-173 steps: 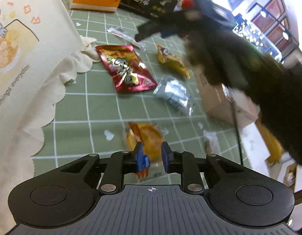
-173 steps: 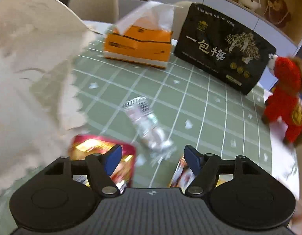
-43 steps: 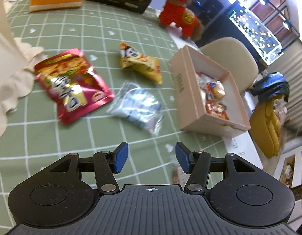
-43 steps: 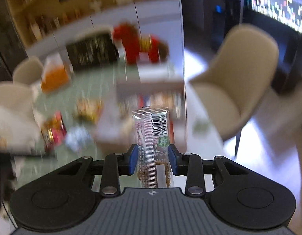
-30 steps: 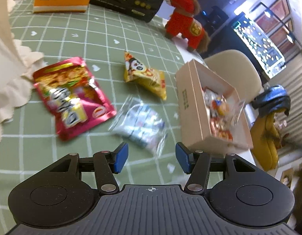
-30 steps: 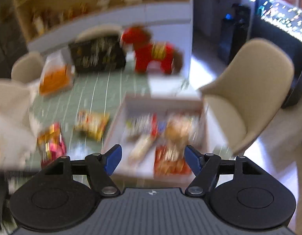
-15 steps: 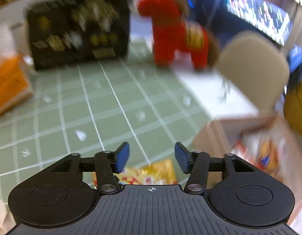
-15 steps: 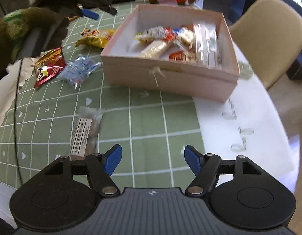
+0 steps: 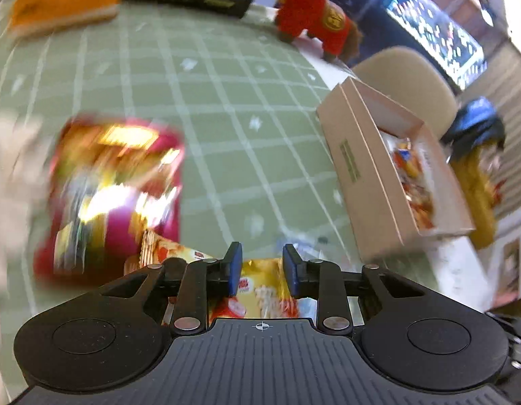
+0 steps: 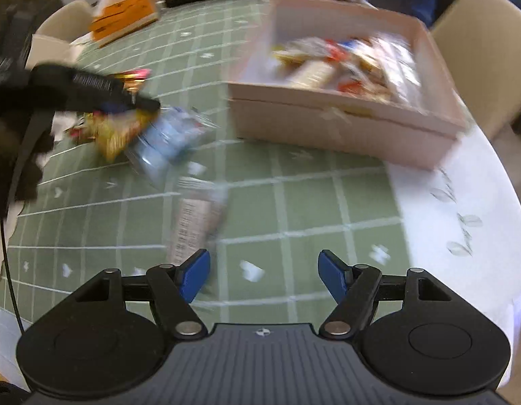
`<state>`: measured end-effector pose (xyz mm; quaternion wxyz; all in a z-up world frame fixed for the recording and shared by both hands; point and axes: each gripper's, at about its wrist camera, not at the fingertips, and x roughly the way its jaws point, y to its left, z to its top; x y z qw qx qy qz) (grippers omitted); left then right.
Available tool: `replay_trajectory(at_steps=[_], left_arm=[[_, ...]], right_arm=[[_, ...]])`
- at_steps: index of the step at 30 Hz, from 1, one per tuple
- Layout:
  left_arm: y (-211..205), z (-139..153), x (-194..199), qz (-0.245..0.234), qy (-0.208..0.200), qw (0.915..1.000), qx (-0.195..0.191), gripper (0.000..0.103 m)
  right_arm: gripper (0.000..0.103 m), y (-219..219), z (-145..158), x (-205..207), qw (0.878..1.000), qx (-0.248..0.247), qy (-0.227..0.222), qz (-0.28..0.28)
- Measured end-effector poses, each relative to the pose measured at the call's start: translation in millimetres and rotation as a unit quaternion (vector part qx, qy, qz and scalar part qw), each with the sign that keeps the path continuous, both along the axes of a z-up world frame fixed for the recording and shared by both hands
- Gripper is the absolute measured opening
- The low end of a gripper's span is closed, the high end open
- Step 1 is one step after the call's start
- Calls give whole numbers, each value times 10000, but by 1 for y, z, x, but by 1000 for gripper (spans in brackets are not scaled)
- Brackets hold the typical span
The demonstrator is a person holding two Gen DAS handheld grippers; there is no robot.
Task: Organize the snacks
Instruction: 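Grasp the yellow panda snack bag with left tool while right approaches cookie packet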
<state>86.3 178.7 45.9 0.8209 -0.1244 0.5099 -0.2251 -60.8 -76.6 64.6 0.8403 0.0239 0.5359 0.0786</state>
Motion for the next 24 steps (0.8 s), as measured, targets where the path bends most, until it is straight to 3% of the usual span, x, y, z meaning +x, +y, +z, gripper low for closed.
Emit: replay_trajectory(at_steps=[4, 8, 10, 13, 17, 24], left_arm=[[31, 10, -38, 527, -182, 9984, 7, 30], [57, 29, -58, 1065, -479, 9926, 341, 30], [68, 37, -61, 1116, -611, 9910, 406, 31], [74, 33, -53, 957, -443, 9939, 320, 31], [58, 27, -58, 375, -449, 9961, 665, 31], [11, 44, -86, -533, -1266, 9773, 1613, 33]], right_arm=[[71, 33, 7, 8, 9992, -177, -161, 322], [72, 56, 8, 11, 9983, -236, -195, 489], [72, 66, 5, 12, 9982, -278, -147, 503], [72, 73, -3, 12, 9984, -301, -26, 487], [72, 74, -6, 6, 9982, -444, -22, 406], [72, 51, -10, -12, 9986, -440, 43, -306]])
